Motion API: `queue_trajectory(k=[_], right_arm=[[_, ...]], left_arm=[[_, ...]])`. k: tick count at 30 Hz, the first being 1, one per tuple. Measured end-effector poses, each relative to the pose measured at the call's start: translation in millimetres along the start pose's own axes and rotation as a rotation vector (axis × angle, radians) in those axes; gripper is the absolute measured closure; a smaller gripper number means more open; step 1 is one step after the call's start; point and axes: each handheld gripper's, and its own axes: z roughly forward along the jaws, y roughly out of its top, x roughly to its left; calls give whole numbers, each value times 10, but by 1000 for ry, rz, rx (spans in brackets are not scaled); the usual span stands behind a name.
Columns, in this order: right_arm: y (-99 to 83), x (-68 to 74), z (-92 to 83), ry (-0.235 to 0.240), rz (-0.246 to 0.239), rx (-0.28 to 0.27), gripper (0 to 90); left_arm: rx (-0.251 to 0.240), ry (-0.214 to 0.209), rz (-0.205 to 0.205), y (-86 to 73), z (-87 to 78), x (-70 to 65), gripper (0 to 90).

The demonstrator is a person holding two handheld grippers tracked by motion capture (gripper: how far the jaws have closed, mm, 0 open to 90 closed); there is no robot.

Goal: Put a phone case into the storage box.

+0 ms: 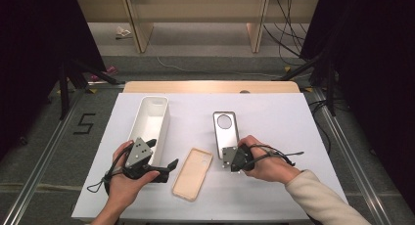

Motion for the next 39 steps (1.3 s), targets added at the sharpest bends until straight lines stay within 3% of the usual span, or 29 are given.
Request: queue_trajectory(k=[5, 18, 23, 28, 32, 36, 39], right_arm=[[-101, 60, -95, -34, 7, -75, 892], [-325, 234, -241, -44, 68, -205, 893], [-305, 299, -286, -52, 64, -222, 893], [-265, 344, -312, -66, 47, -233, 893], [-236, 361, -323, -71, 43, -236, 894], [-215, 378, -333, -71, 41, -244, 894], [-202, 380, -353, -67, 37, -241, 894]], left_arm=[[1, 3, -13, 57, 53, -32, 75], [23, 26, -33, 164, 169, -71, 135], [47, 38, -14, 308, 249, -114, 145], [68, 0, 9, 503, 381, -197, 147], [85, -25, 4, 647, 517, -266, 151], [121, 3, 6, 792, 693, -332, 165], [134, -17, -18, 886, 819, -356, 181]])
